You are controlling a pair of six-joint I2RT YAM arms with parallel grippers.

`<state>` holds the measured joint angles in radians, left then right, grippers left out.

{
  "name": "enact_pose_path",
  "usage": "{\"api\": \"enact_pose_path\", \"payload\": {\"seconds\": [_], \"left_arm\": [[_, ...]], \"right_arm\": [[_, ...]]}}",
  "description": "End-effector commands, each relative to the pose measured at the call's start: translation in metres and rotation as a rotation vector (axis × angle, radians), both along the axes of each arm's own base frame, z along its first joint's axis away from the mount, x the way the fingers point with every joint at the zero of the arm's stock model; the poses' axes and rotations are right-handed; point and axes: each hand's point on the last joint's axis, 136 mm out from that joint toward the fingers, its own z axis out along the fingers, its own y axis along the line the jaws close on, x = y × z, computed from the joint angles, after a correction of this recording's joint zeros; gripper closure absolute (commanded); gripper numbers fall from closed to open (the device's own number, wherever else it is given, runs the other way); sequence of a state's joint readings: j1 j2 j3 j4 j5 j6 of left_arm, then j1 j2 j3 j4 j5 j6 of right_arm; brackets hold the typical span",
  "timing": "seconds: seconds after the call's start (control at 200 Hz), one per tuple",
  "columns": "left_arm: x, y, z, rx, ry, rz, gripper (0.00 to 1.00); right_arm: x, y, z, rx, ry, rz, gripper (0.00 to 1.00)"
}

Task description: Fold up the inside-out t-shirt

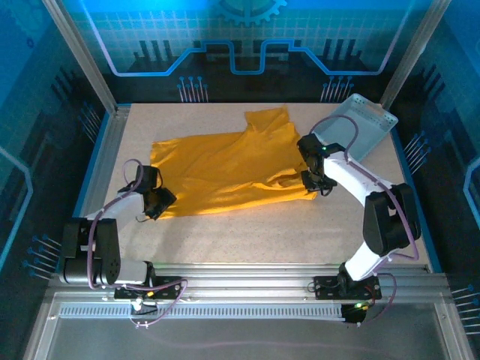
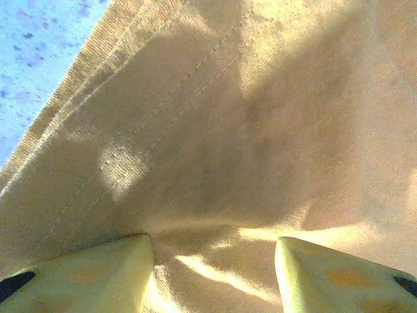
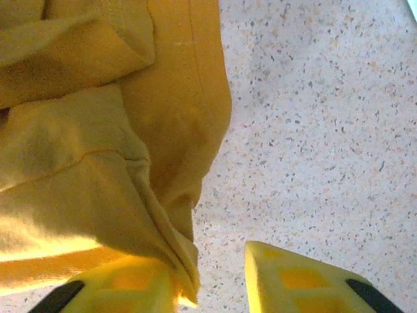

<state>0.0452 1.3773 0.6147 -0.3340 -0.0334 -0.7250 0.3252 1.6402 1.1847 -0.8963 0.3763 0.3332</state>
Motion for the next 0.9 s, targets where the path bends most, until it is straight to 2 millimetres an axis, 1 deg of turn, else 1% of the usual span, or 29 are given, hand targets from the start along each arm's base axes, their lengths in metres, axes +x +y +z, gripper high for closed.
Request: {"api": "enact_pose_path", "payload": {"seconds": [0.0,0.1,0.2,0.27,0.365,0.415,0.505,0.545,0.565,0.61,0.67,0.725,0.765,0.82,0.855,0.895], "left_arm": [[-0.018,0.011,-0.009,0.051,0.085,0.001,0.44],[-0.018,0.012,-0.008,0.056,0.080,0.003,0.43],[-0.017,0.016,-0.006,0.071,0.079,0.006,0.43],[-0.017,0.022,-0.006,0.070,0.080,0.024,0.42],[-0.014,0.027,-0.007,0.030,0.068,0.049,0.42],[-0.012,0.029,-0.006,0.032,0.069,0.050,0.42],[-0.009,0.030,-0.005,0.034,0.069,0.053,0.42],[-0.009,0.031,-0.005,0.031,0.067,0.061,0.43],[-0.008,0.032,-0.005,0.030,0.065,0.065,0.42],[-0.007,0.034,-0.005,0.027,0.061,0.071,0.42],[-0.005,0.036,-0.005,0.025,0.065,0.079,0.42],[-0.004,0.037,-0.005,0.023,0.066,0.082,0.42],[-0.002,0.039,-0.005,0.022,0.062,0.087,0.42],[-0.002,0.041,-0.005,0.021,0.062,0.094,0.43],[-0.002,0.042,-0.005,0.023,0.060,0.099,0.43],[-0.001,0.044,-0.005,0.021,0.057,0.105,0.43]], "right_arm": [[-0.020,0.003,-0.004,0.026,0.048,-0.019,0.52],[-0.030,0.006,-0.002,0.081,0.044,-0.036,0.48],[-0.036,0.025,0.006,0.211,0.005,-0.019,0.46],[-0.037,0.032,0.009,0.271,-0.019,-0.020,0.44],[-0.046,0.043,-0.004,0.320,0.008,-0.014,0.42],[-0.053,0.045,-0.014,0.307,0.020,-0.013,0.39],[-0.063,0.049,-0.027,0.329,0.035,-0.022,0.36],[-0.062,0.052,-0.027,0.350,0.028,-0.026,0.36],[-0.069,0.053,-0.033,0.364,0.045,-0.027,0.36],[-0.072,0.061,-0.036,0.403,0.045,-0.006,0.36],[-0.077,0.066,-0.039,0.416,0.048,0.008,0.34],[-0.079,0.064,-0.045,0.388,0.059,-0.002,0.34],[-0.078,0.057,-0.051,0.342,0.065,-0.023,0.34],[-0.070,0.037,-0.057,0.217,0.057,-0.064,0.35],[-0.063,0.030,-0.059,0.166,0.052,-0.080,0.36],[-0.056,0.028,-0.060,0.142,0.038,-0.083,0.37]]}}
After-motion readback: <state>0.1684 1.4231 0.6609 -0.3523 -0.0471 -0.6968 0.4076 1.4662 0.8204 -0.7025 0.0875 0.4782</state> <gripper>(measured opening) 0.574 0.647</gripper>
